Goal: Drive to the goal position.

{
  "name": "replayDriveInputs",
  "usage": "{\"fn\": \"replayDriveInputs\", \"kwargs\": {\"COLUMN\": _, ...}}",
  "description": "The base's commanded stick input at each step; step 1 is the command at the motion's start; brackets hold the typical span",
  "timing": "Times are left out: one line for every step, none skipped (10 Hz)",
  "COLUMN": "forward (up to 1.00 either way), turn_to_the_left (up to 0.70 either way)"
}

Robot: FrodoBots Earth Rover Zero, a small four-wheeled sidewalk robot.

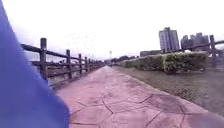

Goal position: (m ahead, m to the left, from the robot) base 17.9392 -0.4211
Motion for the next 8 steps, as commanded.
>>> {"fn": "replayDriveInputs", "kwargs": {"forward": 1.0, "turn_to_the_left": 0.0}}
{"fn": "replayDriveInputs", "kwargs": {"forward": 1.0, "turn_to_the_left": 0.0}}
{"fn": "replayDriveInputs", "kwargs": {"forward": 1.0, "turn_to_the_left": 0.0}}
{"fn": "replayDriveInputs", "kwargs": {"forward": 1.0, "turn_to_the_left": 0.0}}
{"fn": "replayDriveInputs", "kwargs": {"forward": 1.0, "turn_to_the_left": 0.0}}
{"fn": "replayDriveInputs", "kwargs": {"forward": 1.0, "turn_to_the_left": 0.0}}
{"fn": "replayDriveInputs", "kwargs": {"forward": 1.0, "turn_to_the_left": 0.0}}
{"fn": "replayDriveInputs", "kwargs": {"forward": 1.0, "turn_to_the_left": 0.0}}
